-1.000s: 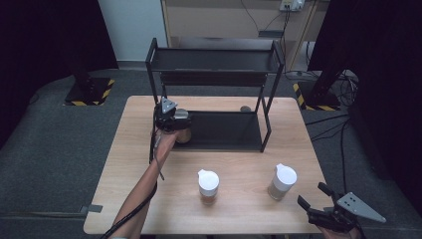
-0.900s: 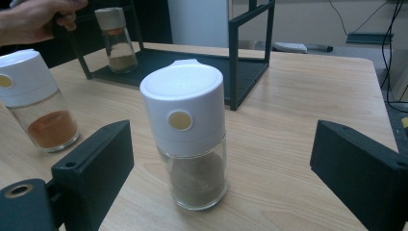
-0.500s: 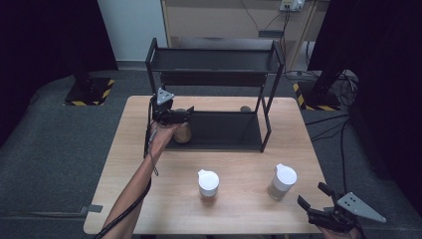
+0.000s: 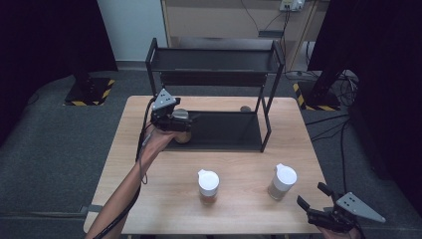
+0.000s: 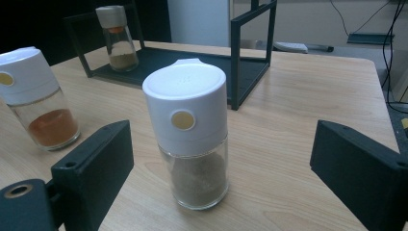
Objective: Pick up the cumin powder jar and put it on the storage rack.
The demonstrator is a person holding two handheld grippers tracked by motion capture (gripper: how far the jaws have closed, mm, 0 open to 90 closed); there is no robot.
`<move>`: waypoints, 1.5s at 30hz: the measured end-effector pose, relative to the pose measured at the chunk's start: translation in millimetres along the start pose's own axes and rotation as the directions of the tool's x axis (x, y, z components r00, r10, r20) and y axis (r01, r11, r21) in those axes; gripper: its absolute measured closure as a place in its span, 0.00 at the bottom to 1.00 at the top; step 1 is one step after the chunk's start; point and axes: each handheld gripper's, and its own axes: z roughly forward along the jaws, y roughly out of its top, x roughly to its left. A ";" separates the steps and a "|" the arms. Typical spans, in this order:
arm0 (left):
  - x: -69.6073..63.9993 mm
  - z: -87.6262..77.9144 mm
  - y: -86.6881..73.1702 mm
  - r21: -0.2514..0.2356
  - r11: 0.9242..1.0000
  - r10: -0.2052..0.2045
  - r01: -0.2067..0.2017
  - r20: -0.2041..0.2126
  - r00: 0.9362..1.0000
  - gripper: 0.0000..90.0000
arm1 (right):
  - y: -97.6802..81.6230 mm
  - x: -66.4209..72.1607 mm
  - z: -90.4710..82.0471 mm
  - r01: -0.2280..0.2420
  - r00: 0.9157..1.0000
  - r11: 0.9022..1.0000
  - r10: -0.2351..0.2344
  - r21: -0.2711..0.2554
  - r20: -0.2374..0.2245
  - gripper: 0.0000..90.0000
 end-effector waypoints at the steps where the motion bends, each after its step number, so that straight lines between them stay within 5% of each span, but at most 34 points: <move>1: 0.1 -3.4 -0.2 -0.001 1.000 0.001 -0.001 0.011 1.000 0.04 | 0.0 0.0 0.1 0.001 1.000 1.000 -0.001 0.000 0.000 0.09; 9: -4.5 -31.9 -9.4 -0.016 1.000 0.015 -0.014 0.062 0.998 0.04 | 0.5 0.6 0.7 0.003 1.000 1.000 -0.003 0.003 0.000 0.09; 16: -13.8 -52.0 -16.5 -0.007 0.999 0.041 -0.040 0.052 0.998 0.04 | 0.8 0.9 1.1 0.004 1.000 1.000 -0.004 0.005 0.001 0.09; 26: -30.6 -87.4 -41.1 0.005 0.998 0.057 -0.057 -0.023 0.998 0.04 | 1.0 1.2 1.4 0.005 1.000 1.000 -0.005 0.007 0.002 0.09; 33: -37.1 -113.7 -71.6 -0.041 0.999 -0.010 0.007 -0.057 0.998 0.04 | 1.3 1.5 1.6 0.006 1.000 1.000 -0.006 0.008 0.002 0.09; 45: -57.6 -147.4 -117.2 -0.036 0.999 -0.027 0.021 -0.154 0.988 0.04 | 1.7 2.1 1.9 0.012 1.000 1.000 -0.012 0.011 0.003 0.09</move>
